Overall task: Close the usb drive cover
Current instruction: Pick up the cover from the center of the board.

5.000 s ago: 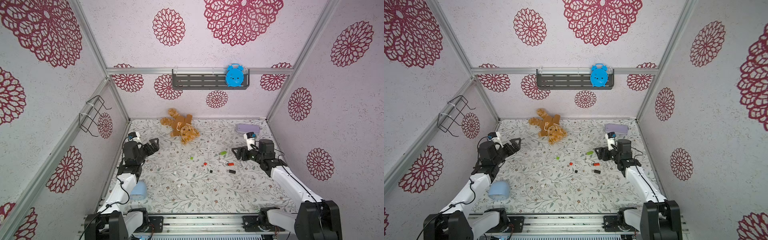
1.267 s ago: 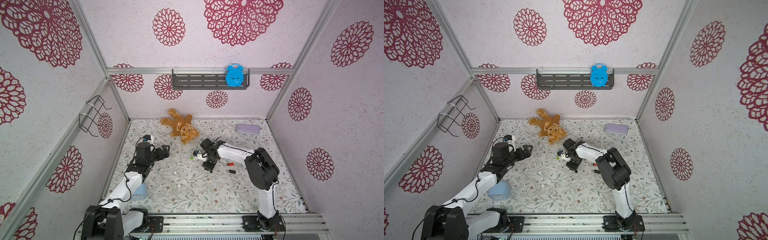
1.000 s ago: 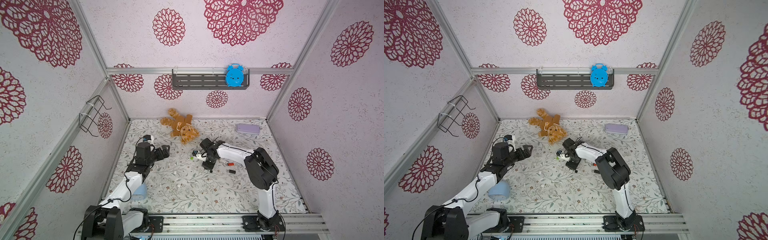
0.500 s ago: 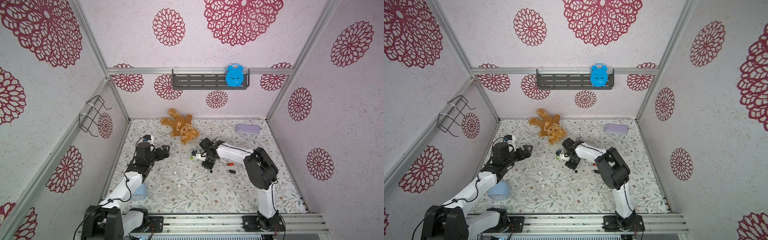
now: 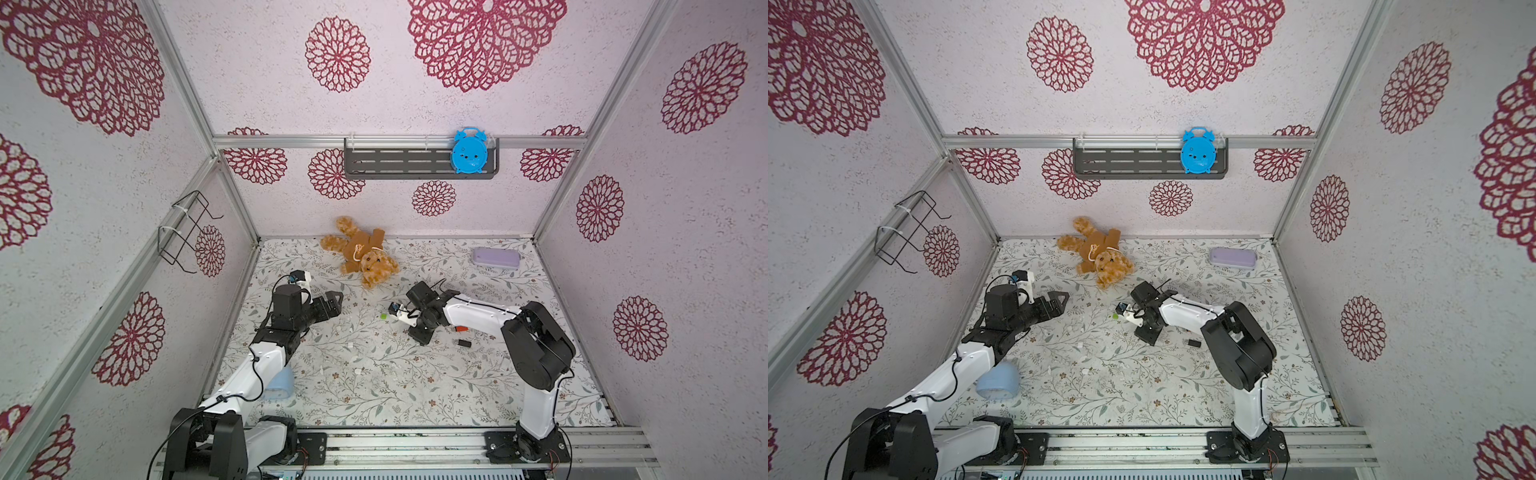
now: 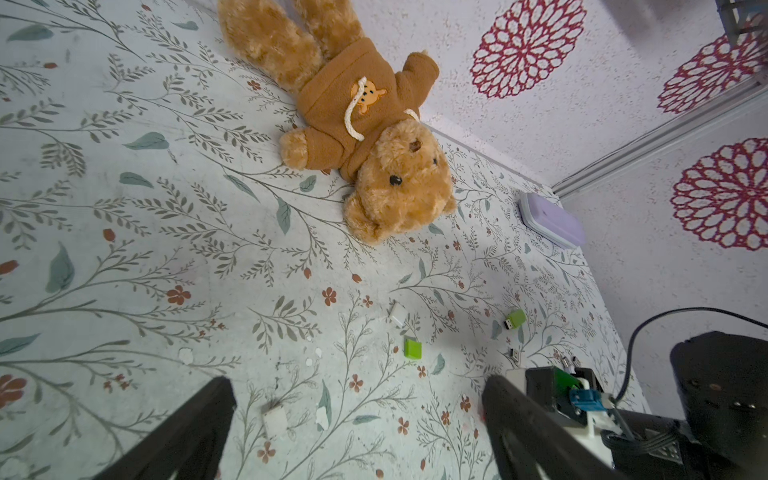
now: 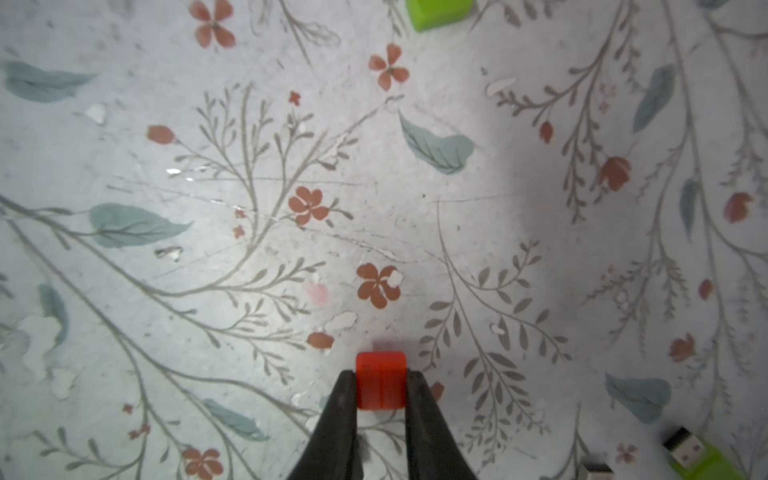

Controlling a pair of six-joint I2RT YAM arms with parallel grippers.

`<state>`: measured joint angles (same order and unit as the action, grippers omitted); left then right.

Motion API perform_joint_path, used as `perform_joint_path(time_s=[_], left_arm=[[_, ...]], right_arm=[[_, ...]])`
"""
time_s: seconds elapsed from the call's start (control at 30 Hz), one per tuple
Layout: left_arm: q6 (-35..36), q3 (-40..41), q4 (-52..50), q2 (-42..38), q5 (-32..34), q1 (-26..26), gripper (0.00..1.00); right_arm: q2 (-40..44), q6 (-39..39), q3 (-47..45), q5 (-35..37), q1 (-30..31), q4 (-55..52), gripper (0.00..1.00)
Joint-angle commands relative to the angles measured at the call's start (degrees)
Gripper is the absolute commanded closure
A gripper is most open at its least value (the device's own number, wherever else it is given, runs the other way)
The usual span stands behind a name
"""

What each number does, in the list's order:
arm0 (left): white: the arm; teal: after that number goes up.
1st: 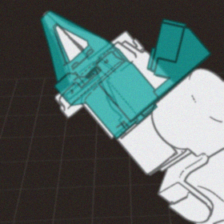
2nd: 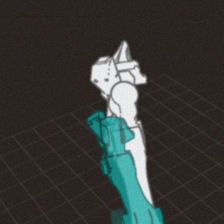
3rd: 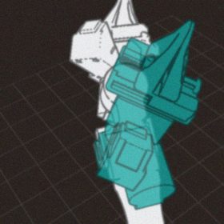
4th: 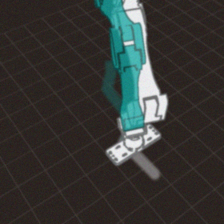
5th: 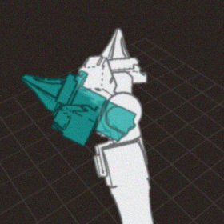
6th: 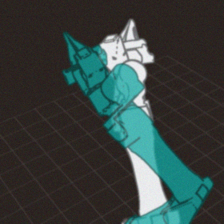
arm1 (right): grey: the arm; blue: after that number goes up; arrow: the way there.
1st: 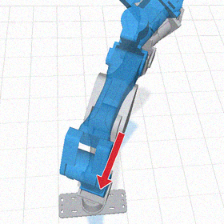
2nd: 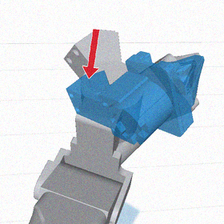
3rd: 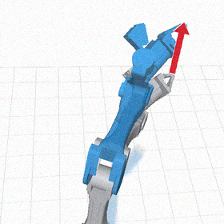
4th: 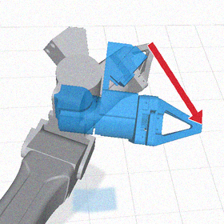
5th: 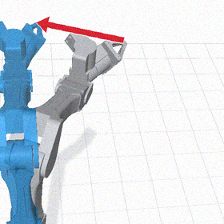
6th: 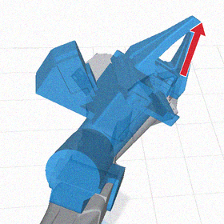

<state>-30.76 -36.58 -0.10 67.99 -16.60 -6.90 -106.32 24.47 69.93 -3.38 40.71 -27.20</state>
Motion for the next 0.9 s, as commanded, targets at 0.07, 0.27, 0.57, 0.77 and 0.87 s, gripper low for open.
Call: perform_joint_path(time_s=[0.07, 0.27, 0.57, 0.77, 0.87], left_arm=[[-2.83, -0.98, 3.45, 3.62, -10.7, -1.36, 0.01], [-4.57, -3.44, 6.11, 9.41, -18.19, -5.28, 0.03], [-8.96, -7.18, 14.25, 20.6, -28.31, -12.82, 0.19], [-11.53, -9.17, 16.73, 25.26, -30.76, -14.73, 0.29], [-12.32, -10.49, 17.28, 27.72, -32.4, -15.58, 0.32]], right_arm=[[9.65, 1.34, -4.57, -3.58, 0.16, 8.8, 0.78], [15.44, 5.19, -9.46, -7.23, 0.16, 14.1, 0.75], [19.31, 7.33, -13.1, -9.96, 0.16, 19.21, 0.75], [20.51, 6.71, -14.38, -9.58, 0.16, 21.89, 0.76], [21.06, 5.87, -15.08, -9.96, 0.16, 23.71, 0.76]])
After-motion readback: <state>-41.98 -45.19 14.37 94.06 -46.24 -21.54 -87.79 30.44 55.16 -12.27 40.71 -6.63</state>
